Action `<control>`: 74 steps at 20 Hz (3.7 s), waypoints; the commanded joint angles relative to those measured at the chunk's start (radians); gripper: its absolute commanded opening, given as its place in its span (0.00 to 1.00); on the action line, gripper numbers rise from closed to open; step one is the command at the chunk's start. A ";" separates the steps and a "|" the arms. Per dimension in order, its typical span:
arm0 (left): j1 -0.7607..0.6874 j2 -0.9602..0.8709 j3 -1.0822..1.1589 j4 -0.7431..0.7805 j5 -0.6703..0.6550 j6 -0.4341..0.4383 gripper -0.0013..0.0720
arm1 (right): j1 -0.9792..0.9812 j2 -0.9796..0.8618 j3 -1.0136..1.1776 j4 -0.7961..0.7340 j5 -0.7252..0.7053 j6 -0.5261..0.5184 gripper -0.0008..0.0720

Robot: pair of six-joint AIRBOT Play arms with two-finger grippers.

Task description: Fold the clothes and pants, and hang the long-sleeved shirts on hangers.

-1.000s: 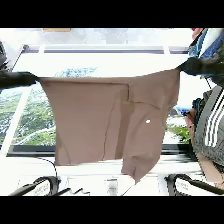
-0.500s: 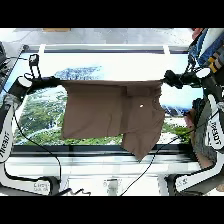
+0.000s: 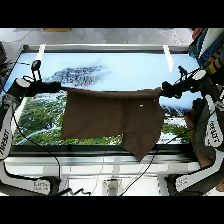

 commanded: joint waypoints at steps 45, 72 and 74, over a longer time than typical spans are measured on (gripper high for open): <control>0.299 0.410 -0.785 0.063 -0.293 0.137 0.69 | -0.200 1.052 -1.121 -0.062 -0.143 -0.159 0.66; 0.190 0.321 -0.784 -0.058 -0.142 0.163 0.04 | -0.200 0.663 -1.121 0.031 -0.048 -0.240 0.73; 0.190 0.321 -0.784 -0.058 -0.142 0.163 0.04 | -0.200 0.591 -1.121 0.040 -0.074 -0.270 0.70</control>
